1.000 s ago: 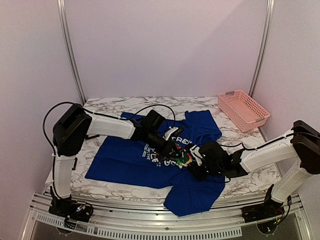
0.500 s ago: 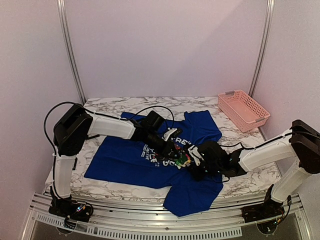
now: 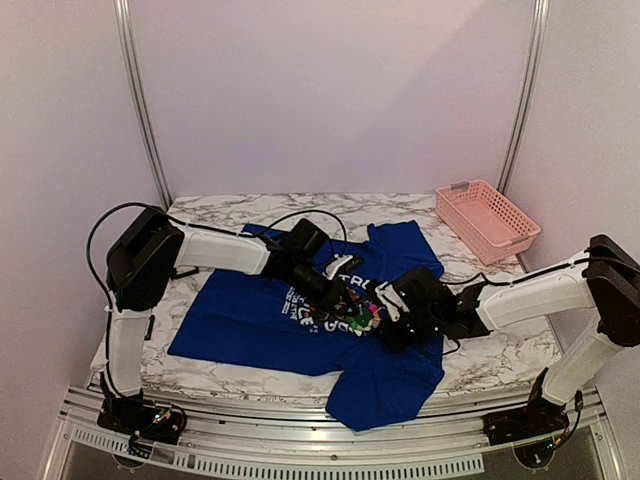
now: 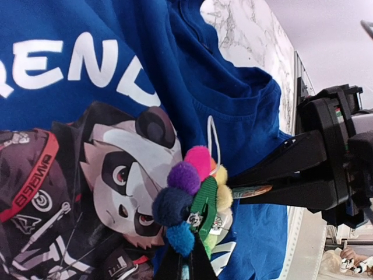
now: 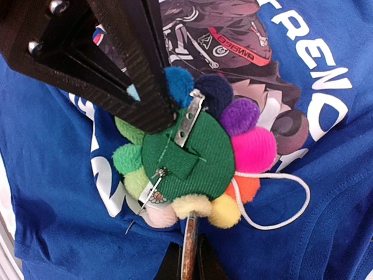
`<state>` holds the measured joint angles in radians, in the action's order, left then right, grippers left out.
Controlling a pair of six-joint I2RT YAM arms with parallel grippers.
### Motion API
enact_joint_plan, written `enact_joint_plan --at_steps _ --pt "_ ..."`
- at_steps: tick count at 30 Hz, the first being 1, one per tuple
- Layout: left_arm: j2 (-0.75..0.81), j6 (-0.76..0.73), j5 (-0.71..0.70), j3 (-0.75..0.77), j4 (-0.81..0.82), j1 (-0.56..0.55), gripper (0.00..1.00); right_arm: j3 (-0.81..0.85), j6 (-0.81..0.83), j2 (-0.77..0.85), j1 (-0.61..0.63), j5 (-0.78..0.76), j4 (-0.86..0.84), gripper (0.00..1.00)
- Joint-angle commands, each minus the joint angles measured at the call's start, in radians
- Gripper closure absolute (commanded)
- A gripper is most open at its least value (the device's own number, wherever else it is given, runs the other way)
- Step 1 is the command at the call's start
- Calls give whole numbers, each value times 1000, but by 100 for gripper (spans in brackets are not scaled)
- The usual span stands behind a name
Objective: Pin the brooch onto the clothing
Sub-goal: Pin the clothing with brooches onto the flattened clothing.
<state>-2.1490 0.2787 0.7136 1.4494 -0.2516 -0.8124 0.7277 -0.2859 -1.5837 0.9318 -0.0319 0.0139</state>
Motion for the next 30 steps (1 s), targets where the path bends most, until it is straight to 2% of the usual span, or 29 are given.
enact_joint_plan --at_steps 1,3,4,6,8,12,17,22,30 --pt "4 -4 43 -9 -50 -26 100 67 -19 28 -33 -2 -51 100" --pt "5 -2 34 -11 -51 -25 100 68 -22 28 -33 17 -45 99" --pt "5 0 27 -10 -50 -25 100 65 -24 27 -34 48 -41 94" --pt "3 4 19 -9 -49 -23 100 60 -25 20 -33 74 -19 73" --pt "0 7 17 -9 -49 -20 100 58 -25 23 -33 89 24 61" --pt "0 9 18 -10 -47 -19 100 48 12 70 -33 108 74 54" --pt "6 9 18 -15 -50 -19 100 33 78 150 -32 119 73 52" --pt "15 20 23 -22 -55 -22 100 -1 128 149 -20 205 -1 68" --pt "21 16 28 -17 -65 -18 100 -35 178 55 -3 178 -32 72"
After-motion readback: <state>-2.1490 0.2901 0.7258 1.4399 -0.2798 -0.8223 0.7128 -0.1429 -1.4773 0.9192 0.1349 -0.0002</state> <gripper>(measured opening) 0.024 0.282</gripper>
